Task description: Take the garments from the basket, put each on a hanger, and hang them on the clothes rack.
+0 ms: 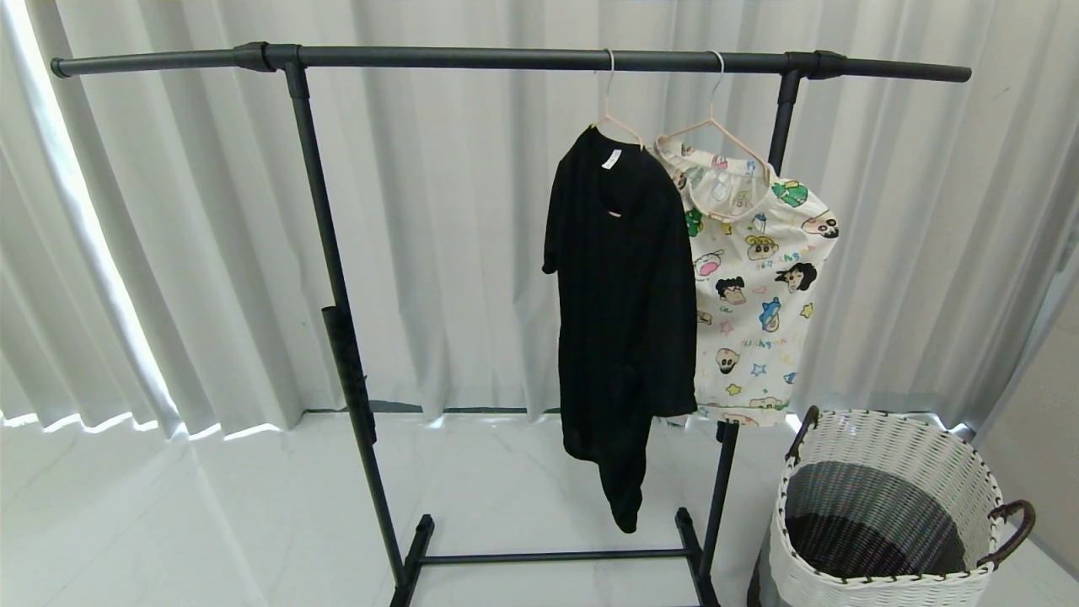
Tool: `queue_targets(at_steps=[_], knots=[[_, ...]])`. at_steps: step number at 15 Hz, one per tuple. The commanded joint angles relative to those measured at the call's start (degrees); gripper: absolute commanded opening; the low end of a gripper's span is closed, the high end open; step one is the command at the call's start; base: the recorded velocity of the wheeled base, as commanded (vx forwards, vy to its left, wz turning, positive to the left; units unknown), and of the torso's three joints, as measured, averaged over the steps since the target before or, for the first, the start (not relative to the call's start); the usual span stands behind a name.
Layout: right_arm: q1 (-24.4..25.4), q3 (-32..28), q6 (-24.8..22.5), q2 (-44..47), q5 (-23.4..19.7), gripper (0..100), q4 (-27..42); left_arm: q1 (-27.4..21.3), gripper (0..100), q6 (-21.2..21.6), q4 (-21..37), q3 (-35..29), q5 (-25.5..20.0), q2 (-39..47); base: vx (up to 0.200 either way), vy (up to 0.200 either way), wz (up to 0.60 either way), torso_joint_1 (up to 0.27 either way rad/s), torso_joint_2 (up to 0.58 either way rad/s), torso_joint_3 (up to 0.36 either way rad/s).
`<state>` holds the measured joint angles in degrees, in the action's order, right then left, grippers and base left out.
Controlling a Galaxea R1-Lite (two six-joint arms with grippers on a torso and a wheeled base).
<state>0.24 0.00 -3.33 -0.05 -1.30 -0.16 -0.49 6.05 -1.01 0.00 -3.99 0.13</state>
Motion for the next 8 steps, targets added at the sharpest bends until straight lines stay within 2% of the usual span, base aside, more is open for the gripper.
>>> queue_targets(at_steps=[1,8], knots=[[0.02,0.0,-0.01,0.05,-0.01,100,-0.02,-0.04,100,0.02,-0.04,0.0,0.03,-0.05,0.0,0.0,0.0,0.0,0.0,0.0],[0.02,0.0,-0.01,0.05,0.07,100,-0.02,0.05,100,0.02,0.05,0.0,0.03,-0.05,0.0,0.0,0.0,0.0,0.0,0.0]])
